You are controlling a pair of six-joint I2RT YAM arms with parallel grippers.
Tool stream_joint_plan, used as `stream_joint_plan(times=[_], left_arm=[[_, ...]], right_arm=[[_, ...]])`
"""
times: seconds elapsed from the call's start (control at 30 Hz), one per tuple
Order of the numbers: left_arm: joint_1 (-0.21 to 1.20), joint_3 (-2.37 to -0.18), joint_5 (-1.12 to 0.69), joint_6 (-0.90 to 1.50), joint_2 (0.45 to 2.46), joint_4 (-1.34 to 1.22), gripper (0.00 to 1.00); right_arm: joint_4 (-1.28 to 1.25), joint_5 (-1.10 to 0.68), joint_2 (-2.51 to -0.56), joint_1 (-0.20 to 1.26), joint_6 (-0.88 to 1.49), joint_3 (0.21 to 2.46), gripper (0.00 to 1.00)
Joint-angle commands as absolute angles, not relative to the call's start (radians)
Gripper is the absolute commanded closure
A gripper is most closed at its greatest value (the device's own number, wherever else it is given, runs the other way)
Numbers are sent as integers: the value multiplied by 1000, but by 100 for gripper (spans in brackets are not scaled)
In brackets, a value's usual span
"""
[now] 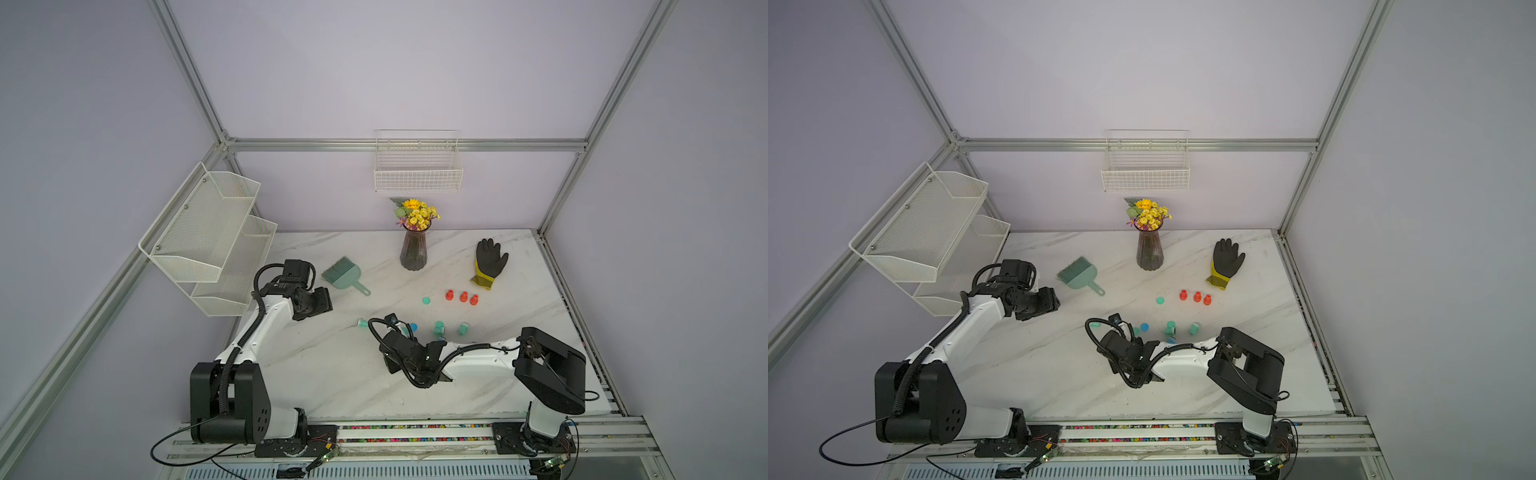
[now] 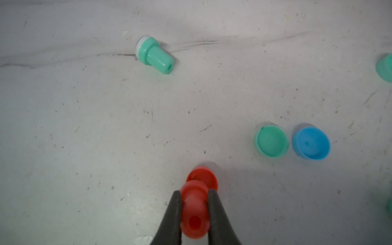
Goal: Close the stamp cap
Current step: Close the cover of the stamp.
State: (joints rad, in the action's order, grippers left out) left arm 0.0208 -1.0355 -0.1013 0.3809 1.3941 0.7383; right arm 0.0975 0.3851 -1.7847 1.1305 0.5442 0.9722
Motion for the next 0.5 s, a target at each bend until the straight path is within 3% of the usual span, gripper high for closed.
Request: stream_joint_plan(times=[0.0,0.47], left_arm=[[13,-1050,-110,355,1390,715,34],[9,-1050,-110,355,1387,715,34]], right_arm=[[86,413,-1792,1131,546,974,100],[59,430,-1737,1126,528,967,100]])
